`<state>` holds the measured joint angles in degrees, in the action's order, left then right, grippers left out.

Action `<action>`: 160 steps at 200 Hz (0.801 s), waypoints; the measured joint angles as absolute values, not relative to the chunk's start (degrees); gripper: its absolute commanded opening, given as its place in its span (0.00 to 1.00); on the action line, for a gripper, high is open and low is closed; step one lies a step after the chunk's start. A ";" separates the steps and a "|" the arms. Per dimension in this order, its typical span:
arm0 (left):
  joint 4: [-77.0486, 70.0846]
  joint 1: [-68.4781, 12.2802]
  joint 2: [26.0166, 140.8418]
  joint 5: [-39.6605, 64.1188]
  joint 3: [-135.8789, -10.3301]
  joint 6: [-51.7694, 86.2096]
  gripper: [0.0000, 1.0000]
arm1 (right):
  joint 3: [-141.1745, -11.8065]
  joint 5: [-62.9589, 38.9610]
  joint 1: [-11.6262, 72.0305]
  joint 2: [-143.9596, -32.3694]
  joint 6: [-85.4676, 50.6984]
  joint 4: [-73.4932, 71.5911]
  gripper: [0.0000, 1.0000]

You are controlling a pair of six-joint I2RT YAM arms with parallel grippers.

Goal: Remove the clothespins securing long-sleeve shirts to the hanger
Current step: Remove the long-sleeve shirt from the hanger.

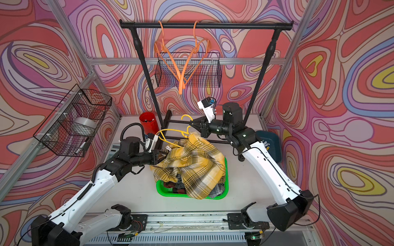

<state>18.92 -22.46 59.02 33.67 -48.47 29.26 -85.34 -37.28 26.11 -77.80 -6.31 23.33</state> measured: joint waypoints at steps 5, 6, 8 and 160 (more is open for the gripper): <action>18.92 -22.65 58.59 33.65 -48.47 29.63 0.66 | -84.79 -36.99 26.20 -77.91 -6.48 23.09 0.00; 18.94 -22.70 58.35 33.61 -48.47 29.69 0.68 | -84.73 -36.93 26.22 -77.93 -6.50 23.03 0.00; 18.94 -22.72 58.19 33.54 -48.47 29.80 0.71 | -84.60 -36.86 26.24 -77.93 -6.52 22.96 0.00; -4.99 -22.74 60.60 26.59 -49.17 61.17 0.77 | -72.97 -24.14 39.64 -77.97 -4.10 6.66 0.00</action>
<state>-4.99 -22.74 60.60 26.59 -49.17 61.17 -72.97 -24.14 39.64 -77.97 -4.10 6.66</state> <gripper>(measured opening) 0.778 0.082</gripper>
